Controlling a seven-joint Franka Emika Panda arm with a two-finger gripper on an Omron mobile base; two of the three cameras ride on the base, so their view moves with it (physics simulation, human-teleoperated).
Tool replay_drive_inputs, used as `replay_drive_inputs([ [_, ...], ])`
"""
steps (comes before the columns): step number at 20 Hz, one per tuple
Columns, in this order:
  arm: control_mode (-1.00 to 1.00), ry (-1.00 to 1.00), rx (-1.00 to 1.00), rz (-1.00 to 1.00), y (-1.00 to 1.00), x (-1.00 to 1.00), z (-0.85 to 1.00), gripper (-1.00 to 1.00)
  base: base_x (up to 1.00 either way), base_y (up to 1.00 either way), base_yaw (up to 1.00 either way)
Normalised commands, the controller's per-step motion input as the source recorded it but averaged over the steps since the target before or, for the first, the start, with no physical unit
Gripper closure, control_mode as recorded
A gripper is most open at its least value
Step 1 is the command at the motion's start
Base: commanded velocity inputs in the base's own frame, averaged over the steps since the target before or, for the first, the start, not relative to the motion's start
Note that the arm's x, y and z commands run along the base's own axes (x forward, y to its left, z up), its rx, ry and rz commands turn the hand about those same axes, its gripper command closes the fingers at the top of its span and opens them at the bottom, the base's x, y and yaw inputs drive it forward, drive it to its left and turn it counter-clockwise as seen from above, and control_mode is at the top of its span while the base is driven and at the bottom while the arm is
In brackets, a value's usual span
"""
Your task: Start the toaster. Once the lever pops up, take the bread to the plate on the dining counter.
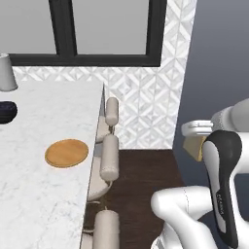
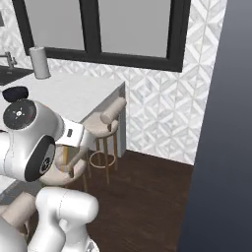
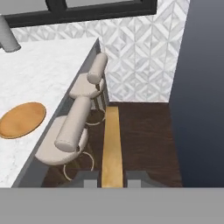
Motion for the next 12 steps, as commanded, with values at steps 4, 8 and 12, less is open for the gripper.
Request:
replay_drive_inputs([
  [4,1.0,0.0,0.0,0.0,0.0,0.0,0.0,1.0,0.83,-0.33,0.46],
  [8,1.0,0.0,0.0,0.0,0.0,0.0,0.0,1.0,0.44,-0.42,0.58],
  [12,1.0,0.0,0.0,0.0,0.0,0.0,0.0,1.0,0.07,-0.42,0.71],
])
